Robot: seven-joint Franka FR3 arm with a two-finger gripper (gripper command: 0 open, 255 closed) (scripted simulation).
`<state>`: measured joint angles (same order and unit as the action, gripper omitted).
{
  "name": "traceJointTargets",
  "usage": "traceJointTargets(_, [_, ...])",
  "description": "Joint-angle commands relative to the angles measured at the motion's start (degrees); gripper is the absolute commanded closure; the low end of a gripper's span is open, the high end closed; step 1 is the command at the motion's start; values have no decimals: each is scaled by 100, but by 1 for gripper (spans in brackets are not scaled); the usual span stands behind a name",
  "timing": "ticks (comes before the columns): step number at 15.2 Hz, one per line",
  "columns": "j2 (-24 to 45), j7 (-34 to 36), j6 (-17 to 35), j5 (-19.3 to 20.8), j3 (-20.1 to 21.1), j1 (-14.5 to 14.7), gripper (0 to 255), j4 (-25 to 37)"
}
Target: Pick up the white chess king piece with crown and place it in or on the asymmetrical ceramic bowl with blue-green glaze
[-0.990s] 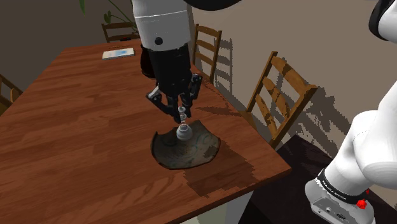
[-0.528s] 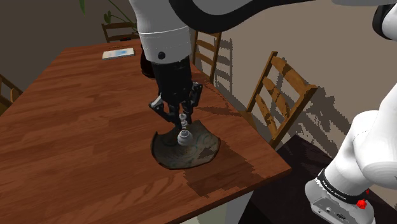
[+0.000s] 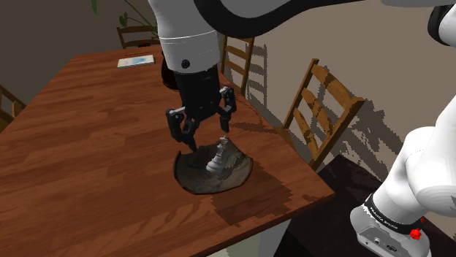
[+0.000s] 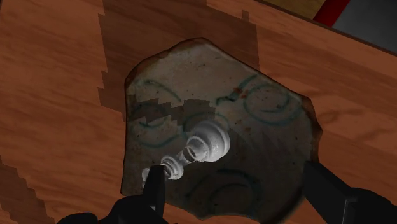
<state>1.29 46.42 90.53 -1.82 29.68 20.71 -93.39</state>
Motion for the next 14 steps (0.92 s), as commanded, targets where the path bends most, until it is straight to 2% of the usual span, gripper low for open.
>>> traceJointTargets(1, [0, 0, 0, 0, 0, 0, 0, 0])
traceJointTargets(2, [0, 0, 0, 0, 0, 0, 0, 0])
traceJointTargets(6, [309, 112, -808, 148, 42, 60, 0, 1080])
traceJointTargets(14, [308, 111, -807, 148, 40, 61, 0, 1078])
